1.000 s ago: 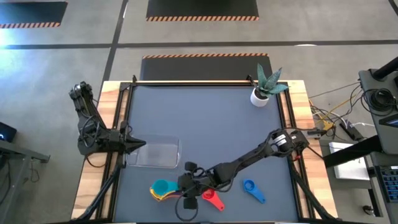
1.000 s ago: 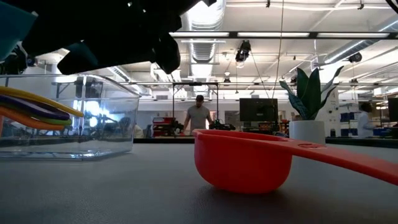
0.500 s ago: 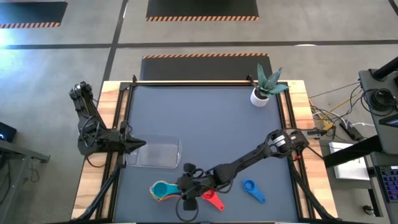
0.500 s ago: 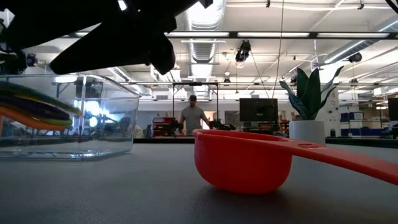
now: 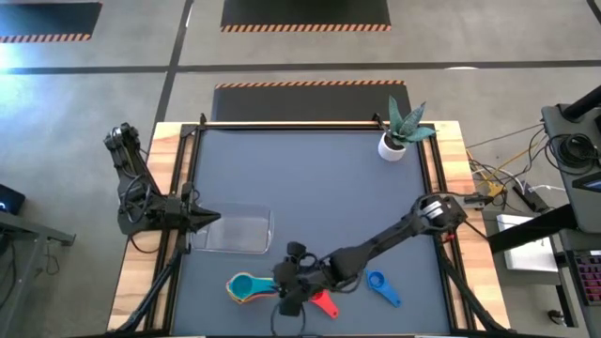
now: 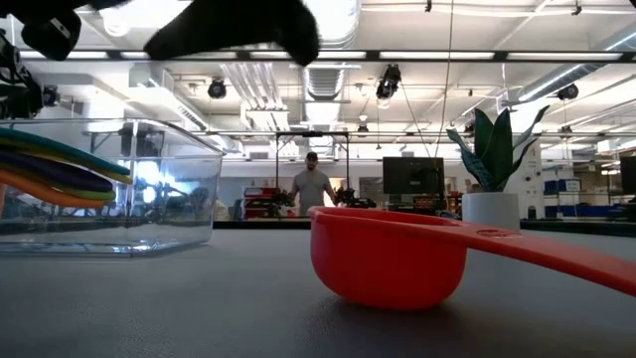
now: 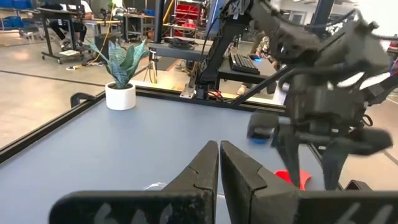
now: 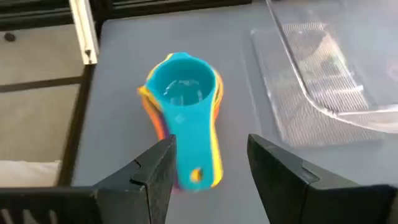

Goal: Nest measuring cups in basket
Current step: Stack the orange measuring cup on top of the light blue measuring cup

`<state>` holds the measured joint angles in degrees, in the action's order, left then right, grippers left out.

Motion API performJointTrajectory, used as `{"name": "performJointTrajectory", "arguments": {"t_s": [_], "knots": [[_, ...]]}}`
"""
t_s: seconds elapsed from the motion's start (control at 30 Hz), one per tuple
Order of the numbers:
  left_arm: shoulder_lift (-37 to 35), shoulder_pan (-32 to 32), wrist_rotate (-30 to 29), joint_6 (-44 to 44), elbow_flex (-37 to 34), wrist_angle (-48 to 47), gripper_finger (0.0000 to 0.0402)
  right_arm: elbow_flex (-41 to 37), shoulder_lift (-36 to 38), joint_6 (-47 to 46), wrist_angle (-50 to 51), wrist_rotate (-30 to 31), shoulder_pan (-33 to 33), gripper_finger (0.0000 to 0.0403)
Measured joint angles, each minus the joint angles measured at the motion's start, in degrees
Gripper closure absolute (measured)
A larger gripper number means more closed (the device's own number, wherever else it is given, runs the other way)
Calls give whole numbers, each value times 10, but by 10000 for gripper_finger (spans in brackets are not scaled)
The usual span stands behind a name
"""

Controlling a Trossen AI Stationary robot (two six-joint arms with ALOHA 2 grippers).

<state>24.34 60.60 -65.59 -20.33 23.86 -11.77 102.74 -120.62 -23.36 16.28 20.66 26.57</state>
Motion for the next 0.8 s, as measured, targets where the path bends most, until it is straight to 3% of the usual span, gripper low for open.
{"name": "performJointTrajectory", "arguments": {"t_s": [0.2,0.33,0.6,0.8], "knots": [[4,0,1,1,0,0,402,0,22,-156,183,63,46,217],[7,-1,0,1,0,0,402,0,31,-284,292,70,81,217],[12,-1,-5,-20,-1,1,402,0,33,-433,297,64,137,217],[39,0,3,-50,-9,1,402,-1,27,-463,298,64,146,216]]}}
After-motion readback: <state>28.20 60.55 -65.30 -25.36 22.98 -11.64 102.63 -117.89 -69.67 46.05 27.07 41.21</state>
